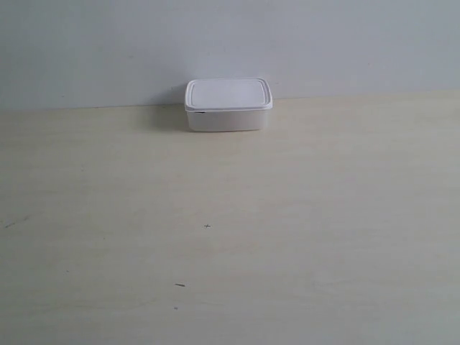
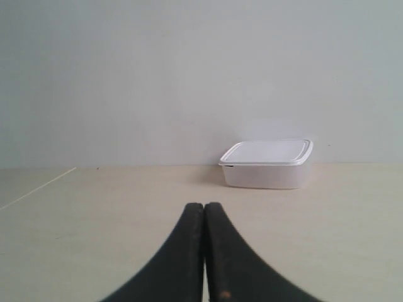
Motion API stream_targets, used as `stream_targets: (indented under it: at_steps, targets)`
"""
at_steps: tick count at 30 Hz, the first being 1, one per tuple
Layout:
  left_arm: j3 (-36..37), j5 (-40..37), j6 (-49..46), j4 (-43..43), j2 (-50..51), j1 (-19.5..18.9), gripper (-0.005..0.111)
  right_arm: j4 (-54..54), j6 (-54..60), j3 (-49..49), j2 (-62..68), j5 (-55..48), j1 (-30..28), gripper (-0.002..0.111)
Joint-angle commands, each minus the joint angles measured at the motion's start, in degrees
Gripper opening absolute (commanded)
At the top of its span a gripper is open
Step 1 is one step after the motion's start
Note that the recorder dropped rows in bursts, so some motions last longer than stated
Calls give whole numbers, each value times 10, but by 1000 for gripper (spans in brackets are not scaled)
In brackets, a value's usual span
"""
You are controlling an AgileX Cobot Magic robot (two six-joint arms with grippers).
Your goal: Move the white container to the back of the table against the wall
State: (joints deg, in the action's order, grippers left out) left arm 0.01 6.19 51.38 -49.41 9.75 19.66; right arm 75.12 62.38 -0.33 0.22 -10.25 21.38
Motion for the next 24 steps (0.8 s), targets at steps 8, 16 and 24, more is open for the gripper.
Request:
stream_targets:
  at_steps: [8,16,24]
  targets:
    - [0,-2,-1,1,-3,3,0,-4,0,3,-2,1,0,0]
    - [0,-2,-3,-16,-22,9,0,-4,0,3,-2,1,0,0]
    - [0,-9,0,-66,-97,8,0,-4,0,3,-2,1,0,0]
